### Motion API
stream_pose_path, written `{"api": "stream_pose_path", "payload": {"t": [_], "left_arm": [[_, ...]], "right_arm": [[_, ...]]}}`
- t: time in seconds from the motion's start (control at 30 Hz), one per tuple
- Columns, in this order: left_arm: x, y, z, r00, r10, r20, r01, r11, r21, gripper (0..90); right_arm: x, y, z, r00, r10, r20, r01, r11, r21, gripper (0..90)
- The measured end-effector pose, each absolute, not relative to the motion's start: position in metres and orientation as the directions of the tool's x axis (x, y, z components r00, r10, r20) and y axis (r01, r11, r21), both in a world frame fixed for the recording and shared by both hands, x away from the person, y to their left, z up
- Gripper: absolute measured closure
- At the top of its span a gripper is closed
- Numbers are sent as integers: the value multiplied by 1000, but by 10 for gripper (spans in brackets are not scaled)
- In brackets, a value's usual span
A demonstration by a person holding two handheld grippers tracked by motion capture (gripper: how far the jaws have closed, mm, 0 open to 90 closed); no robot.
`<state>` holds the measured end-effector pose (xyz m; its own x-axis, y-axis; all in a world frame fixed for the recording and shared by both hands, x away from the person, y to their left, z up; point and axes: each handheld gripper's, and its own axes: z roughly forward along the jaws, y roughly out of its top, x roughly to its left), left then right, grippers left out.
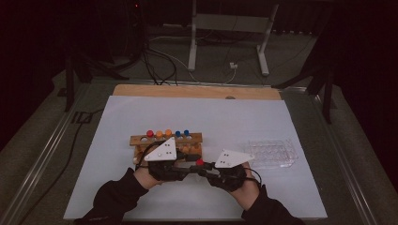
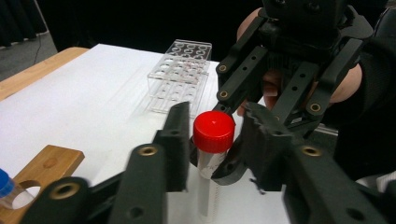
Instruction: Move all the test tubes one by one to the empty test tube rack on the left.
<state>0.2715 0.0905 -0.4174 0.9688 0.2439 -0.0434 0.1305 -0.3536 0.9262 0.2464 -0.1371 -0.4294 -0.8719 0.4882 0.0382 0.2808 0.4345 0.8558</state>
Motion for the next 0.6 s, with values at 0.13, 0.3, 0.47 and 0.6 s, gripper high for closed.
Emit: {"api": "stream_pose_path", "payload": {"t": [0.13,0.3,0.47,0.6], "left_arm": [[272,90,-418,969,246,-34,122,-354,927,706],[272,94,-413,968,248,-28,117,-350,930,715],[277,109,-400,951,310,-1,114,-347,931,716],[280,126,-388,933,359,24,104,-333,937,716]], "right_arm": [[246,-136,-429,-872,488,37,280,435,856,747],[245,-138,-429,-870,491,45,277,411,868,706],[249,-149,-428,-843,535,61,285,347,894,459],[254,-159,-427,-811,577,94,326,314,892,255]]}}
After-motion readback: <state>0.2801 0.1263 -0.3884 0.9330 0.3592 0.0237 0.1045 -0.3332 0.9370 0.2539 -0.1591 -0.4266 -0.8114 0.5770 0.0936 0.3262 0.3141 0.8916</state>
